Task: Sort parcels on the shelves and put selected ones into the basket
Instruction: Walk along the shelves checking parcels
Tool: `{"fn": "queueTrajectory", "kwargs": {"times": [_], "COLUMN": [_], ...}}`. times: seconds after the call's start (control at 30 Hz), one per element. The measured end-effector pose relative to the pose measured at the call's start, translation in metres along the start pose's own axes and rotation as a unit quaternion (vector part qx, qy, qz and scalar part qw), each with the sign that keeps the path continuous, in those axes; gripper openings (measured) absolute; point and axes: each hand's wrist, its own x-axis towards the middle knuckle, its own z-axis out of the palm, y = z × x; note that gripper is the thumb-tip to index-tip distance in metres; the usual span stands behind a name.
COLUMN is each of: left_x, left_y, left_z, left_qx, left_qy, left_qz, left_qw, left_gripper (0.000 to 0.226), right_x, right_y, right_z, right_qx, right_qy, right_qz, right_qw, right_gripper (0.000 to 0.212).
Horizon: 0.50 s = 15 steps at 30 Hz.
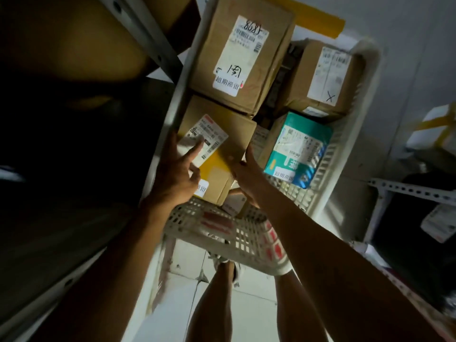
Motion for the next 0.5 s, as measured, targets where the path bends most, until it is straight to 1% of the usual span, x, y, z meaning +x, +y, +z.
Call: {"fn": "queueTrajectory", "kwargs": {"times": [0.07,0.1,0.2,0.27,0.3,0.33,0.4,0.43,0.47,0.5], "left_x": [-0.004,-0.003,-0.020,-0.048,-0.066,-0.087,-0.135,-0.161,-0.186,-0.212], "left_y": [0.006,0.010,0.029,0.049,0.061,0.073,0.096,0.109,0.124,0.139], "left_z": [0.008,0.004,-0.018,-0.043,-0.058,-0.075,-0.112,-0.131,-0.150,-0.169], "left_qx": [0.008,0.009,0.012,-0.028,-0.055,-0.074,-0.085,-0.087,-0.095,-0.104], "left_qy": [0.038,0.037,-0.026,-0.058,-0.057,-0.056,-0.052,-0.059,-0.071,-0.074], "left_qz": [-0.028,-0.048,-0.110,-0.112,-0.106,-0.103,-0.105,-0.105,-0.109,-0.111], "left_qw": [0.999,0.998,0.994,0.992,0.991,0.990,0.989,0.989,0.987,0.986], "left_gripper": [0.078,0.076,0.069,0.064,0.060,0.056,0.043,0.038,0.035,0.034], "right_x": [-0.006,-0.009,-0.032,-0.066,-0.091,-0.119,-0.176,-0.208,-0.239,-0.269], "right_y": [-0.002,-0.006,-0.021,-0.030,-0.036,-0.041,-0.050,-0.053,-0.062,-0.070], "right_z": [-0.005,-0.005,-0.002,-0.004,-0.005,-0.007,-0.017,-0.020,-0.024,-0.026], "right_qx": [0.009,0.008,-0.037,-0.061,-0.087,-0.139,-0.247,-0.278,-0.326,-0.338], "right_qy": [-0.001,0.000,0.036,0.057,0.052,0.040,-0.007,-0.031,-0.018,-0.041], "right_qz": [0.001,0.003,-0.004,-0.008,-0.010,-0.006,-0.020,-0.039,-0.050,-0.055], "right_qw": [1.000,1.000,0.999,0.997,0.995,0.990,0.969,0.959,0.944,0.939], "right_gripper": [0.080,0.079,0.067,0.051,0.043,0.037,0.022,0.019,0.022,0.025]}}
